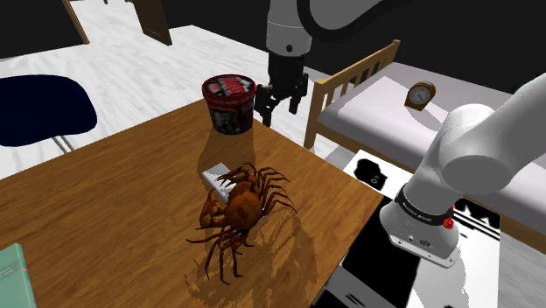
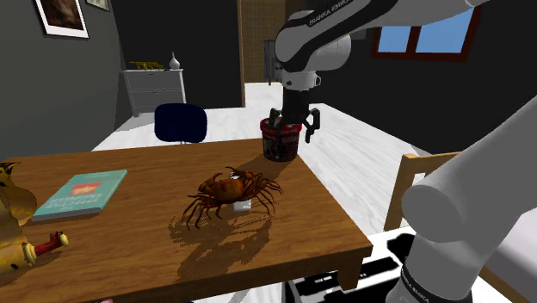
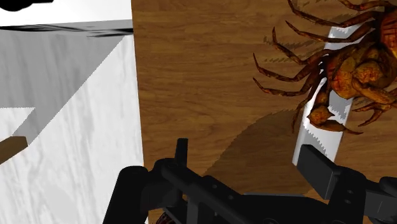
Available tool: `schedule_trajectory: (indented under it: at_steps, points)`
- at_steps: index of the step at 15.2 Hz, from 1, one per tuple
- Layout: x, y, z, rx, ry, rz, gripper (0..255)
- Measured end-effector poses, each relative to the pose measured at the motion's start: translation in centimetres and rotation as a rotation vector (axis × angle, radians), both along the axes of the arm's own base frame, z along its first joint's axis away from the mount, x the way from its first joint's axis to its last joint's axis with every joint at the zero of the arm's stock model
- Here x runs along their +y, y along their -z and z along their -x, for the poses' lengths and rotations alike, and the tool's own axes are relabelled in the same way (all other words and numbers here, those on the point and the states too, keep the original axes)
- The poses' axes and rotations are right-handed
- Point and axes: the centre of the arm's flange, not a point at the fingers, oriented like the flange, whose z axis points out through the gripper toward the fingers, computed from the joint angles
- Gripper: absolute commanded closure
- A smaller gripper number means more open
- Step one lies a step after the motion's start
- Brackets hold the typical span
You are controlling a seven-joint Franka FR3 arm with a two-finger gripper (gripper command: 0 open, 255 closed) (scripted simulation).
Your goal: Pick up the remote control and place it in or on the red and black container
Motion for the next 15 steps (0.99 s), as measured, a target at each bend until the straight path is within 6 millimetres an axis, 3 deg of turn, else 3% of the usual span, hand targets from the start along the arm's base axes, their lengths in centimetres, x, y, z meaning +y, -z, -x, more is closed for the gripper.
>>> schedule_trajectory:
  at_steps: [15]
  points:
    - [16.3, 10.0, -5.3, 0.019, 0.009, 0.042, 0]
